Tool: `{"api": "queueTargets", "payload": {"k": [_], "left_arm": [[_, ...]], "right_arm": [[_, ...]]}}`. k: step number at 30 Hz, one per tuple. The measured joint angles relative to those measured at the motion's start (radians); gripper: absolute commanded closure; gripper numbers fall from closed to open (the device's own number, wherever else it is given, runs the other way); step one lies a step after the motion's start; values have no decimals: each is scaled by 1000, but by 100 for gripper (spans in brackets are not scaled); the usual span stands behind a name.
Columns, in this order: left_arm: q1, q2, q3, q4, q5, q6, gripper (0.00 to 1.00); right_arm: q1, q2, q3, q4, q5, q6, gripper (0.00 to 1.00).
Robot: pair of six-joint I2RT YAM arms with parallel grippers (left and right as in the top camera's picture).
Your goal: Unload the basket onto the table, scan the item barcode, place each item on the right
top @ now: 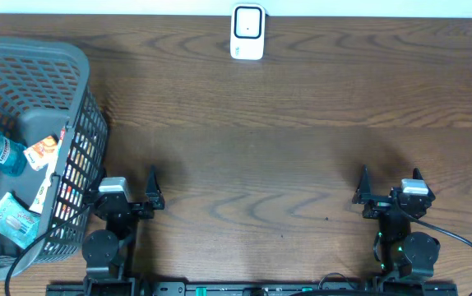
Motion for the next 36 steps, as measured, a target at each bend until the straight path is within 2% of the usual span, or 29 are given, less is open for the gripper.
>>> {"api": "queueTargets", "payload": {"k": [12,16,21,25,29,36], "left_arm": [[0,0,1,15,-93,0,2],[0,0,2,58,0,0,2],[0,16,71,31,135,-34,2],[0,97,245,-40,202,-74,2],[0,262,494,-151,221,-88,2],[0,672,1075,-515,94,-103,2]], "right_arm": [[0,0,0,0,-1,0,1],[0,0,0,0,-1,0,1],[0,0,0,0,-1,0,1],[0,0,0,0,-2,0,1],[0,1,0,0,-2,0,1],[0,2,0,-1,-2,0,1]]}}
